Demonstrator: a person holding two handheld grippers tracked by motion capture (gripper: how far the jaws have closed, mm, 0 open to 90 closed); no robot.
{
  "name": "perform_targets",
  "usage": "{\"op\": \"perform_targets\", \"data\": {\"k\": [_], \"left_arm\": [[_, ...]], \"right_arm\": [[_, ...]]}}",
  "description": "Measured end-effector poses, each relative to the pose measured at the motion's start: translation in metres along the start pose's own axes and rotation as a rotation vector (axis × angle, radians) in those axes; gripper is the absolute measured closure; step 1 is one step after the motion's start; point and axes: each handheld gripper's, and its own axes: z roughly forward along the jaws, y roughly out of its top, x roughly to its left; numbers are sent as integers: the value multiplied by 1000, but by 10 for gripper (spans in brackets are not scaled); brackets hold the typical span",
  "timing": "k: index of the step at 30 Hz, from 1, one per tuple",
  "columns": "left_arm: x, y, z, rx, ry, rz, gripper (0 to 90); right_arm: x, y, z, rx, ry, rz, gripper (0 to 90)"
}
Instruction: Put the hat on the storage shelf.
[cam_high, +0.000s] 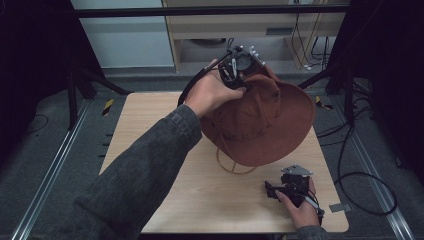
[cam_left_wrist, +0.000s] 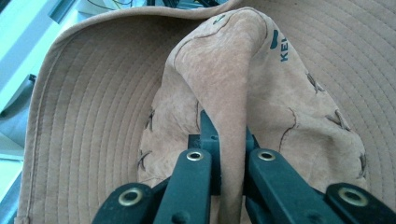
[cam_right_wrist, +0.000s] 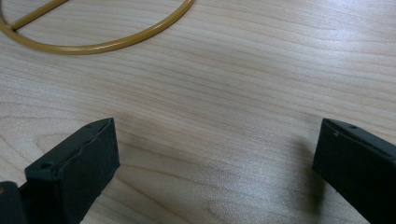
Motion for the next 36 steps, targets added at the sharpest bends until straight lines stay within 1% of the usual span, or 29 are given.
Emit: {"op": "perform_targets", "data": {"k": [5, 11, 17, 28, 36], "left_arm": [[-2, 0, 4, 2, -18, -4, 884], [-3, -2, 9, 15, -24, -10, 875], [-4, -3, 11, 13, -24, -12, 851], [-4, -4, 9, 1, -18, -21, 813], [-4, -3, 7, -24, -13, -29, 780]], "right_arm": [[0, 0, 0, 0, 1, 1, 4], [0, 0, 0, -2, 0, -1, 4], [0, 0, 0, 1, 2, 1, 4], [0, 0, 0, -2, -1, -1, 4], [0, 0, 0, -2, -2, -1, 5]]}}
